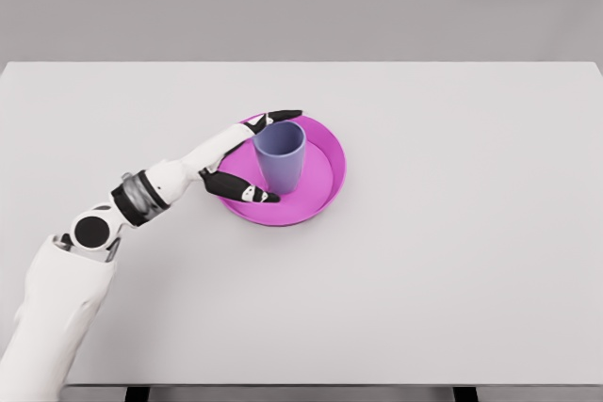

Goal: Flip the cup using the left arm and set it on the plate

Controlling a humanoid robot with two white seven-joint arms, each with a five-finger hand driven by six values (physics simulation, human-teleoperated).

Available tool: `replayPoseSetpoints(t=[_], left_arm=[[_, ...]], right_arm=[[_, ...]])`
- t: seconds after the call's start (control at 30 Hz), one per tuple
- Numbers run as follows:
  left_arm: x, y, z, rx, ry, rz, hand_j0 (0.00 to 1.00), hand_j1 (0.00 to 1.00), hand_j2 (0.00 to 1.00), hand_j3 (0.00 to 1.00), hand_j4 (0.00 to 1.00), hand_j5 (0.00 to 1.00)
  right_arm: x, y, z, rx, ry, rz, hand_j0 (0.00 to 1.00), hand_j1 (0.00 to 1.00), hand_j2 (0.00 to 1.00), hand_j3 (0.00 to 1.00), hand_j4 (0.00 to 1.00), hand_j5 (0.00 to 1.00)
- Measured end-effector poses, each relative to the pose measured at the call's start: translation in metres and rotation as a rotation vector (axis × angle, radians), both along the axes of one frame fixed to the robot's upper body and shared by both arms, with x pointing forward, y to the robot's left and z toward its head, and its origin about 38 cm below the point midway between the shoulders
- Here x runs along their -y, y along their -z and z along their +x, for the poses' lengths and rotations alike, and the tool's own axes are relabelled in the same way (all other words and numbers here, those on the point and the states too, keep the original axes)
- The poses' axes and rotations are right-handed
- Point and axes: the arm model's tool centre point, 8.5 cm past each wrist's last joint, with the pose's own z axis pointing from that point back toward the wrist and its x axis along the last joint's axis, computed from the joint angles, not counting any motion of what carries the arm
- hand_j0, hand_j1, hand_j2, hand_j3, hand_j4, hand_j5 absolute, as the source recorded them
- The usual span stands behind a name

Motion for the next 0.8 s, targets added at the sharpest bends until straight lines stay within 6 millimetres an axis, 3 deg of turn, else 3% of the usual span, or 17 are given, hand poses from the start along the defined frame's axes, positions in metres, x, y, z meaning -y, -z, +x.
replayPoseSetpoints(t=[0.3,0.47,0.67,0.8], left_arm=[[-0.002,-0.006,-0.002,0.023,0.003,0.003,1.00,1.00,1.00,1.00,1.00,1.00],[-0.015,-0.008,-0.003,0.032,-0.006,0.033,1.00,1.00,1.00,1.00,1.00,1.00],[-0.044,-0.014,-0.002,0.039,-0.036,0.070,1.00,1.00,1.00,1.00,1.00,1.00],[-0.083,-0.020,-0.006,0.045,-0.075,0.109,1.00,1.00,1.00,1.00,1.00,1.00]], right_arm=[[0.000,0.000,0.000,0.000,0.000,0.000,1.00,1.00,1.00,1.00,1.00,1.00],[0.000,0.000,0.000,0.000,0.000,0.000,1.00,1.00,1.00,1.00,1.00,1.00],[0.000,0.000,0.000,0.000,0.000,0.000,1.00,1.00,1.00,1.00,1.00,1.00],[0.000,0.000,0.000,0.000,0.000,0.000,1.00,1.00,1.00,1.00,1.00,1.00]])
